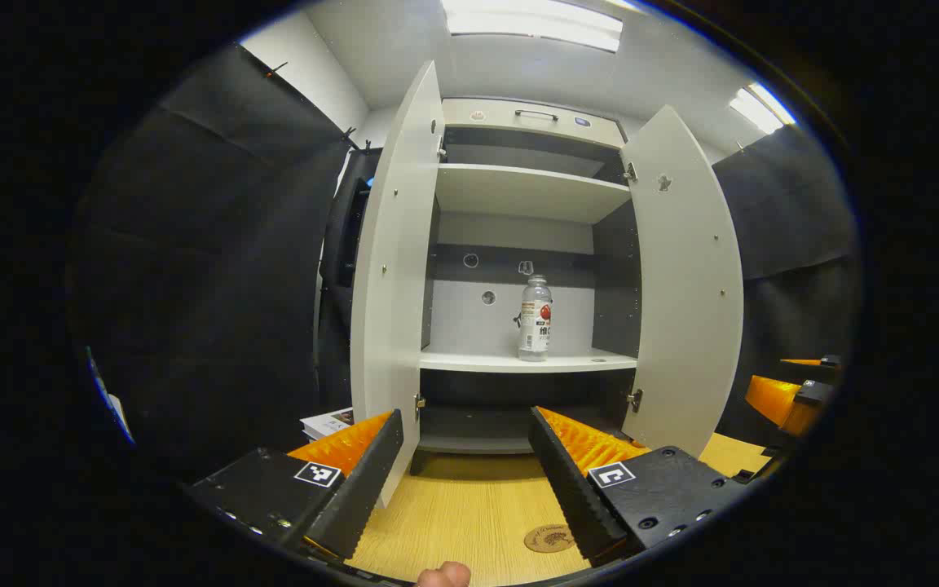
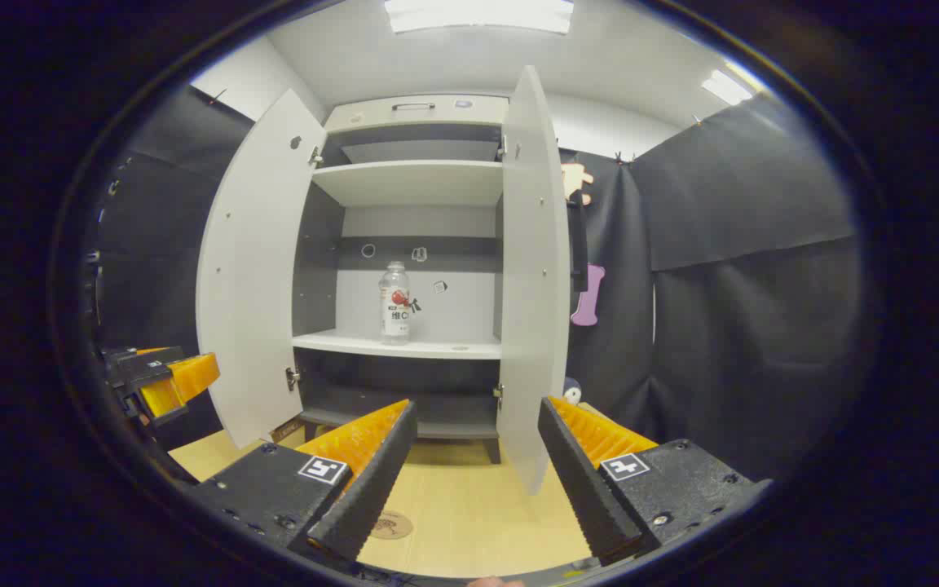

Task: Grasp the bottle in the cabinet with the left hand and place it on the coaster, then close the right door with the right hand and the left door with the left hand.

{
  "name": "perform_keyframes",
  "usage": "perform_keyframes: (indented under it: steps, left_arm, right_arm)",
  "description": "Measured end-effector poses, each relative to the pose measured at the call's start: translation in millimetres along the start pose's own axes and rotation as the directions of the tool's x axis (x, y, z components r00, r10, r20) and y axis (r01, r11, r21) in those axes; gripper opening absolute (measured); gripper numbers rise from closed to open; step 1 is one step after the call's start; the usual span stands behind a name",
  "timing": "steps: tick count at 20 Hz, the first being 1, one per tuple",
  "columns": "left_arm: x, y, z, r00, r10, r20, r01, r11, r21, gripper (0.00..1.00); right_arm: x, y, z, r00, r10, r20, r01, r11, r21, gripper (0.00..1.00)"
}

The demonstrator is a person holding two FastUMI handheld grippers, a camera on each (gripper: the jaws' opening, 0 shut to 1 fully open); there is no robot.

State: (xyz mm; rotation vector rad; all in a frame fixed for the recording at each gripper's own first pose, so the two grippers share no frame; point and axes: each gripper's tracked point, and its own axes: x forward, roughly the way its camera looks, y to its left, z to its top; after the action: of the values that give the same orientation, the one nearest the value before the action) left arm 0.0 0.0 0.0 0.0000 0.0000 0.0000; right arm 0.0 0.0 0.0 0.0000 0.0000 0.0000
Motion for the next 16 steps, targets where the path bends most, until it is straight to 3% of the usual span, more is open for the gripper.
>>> perform_keyframes:
  steps: [1, 3, 4, 11, 12, 13, 16]
  left_arm:
    - [0, 1, 0, 1.0, 0.002, 0.001, -0.002, 1.0, -0.003, 0.94]
    - [0, 5, 0, 1.0, 0.013, 0.004, -0.013, 1.0, 0.0, 0.99]
    - [0, 7, 0, 1.0, 0.018, 0.008, -0.018, 1.0, -0.001, 0.94]
    - [0, 5, -1, 1.0, 0.009, 0.007, -0.009, 1.0, 0.003, 0.94]
    - [-1, 4, -1, 1.0, 0.006, 0.009, -0.007, 1.0, 0.006, 0.94]
    - [0, 2, 0, 1.0, 0.003, 0.011, -0.003, 1.0, 0.008, 0.9]
    - [3, -4, 1, 1.0, -0.017, 0.008, 0.017, 1.0, 0.018, 0.94]
  right_arm:
    - [1, 1, 0, 1.0, 0.003, -0.002, -0.003, 1.0, 0.002, 0.98]
    - [4, 5, -2, 1.0, 0.009, -0.011, -0.009, 1.0, 0.011, 0.98]
    - [5, 7, -2, 1.0, 0.017, -0.014, -0.017, 1.0, 0.016, 0.98]
    - [5, 7, -4, 1.0, 0.012, -0.02, -0.011, 0.999, 0.032, 0.95]
    - [4, 8, -4, 1.0, 0.011, -0.02, -0.011, 0.999, 0.034, 0.98]
    - [4, 7, -4, 1.0, 0.01, -0.018, -0.01, 0.999, 0.037, 0.98]
    - [2, 6, -1, 1.0, 0.009, -0.009, -0.009, 0.999, 0.038, 0.95]
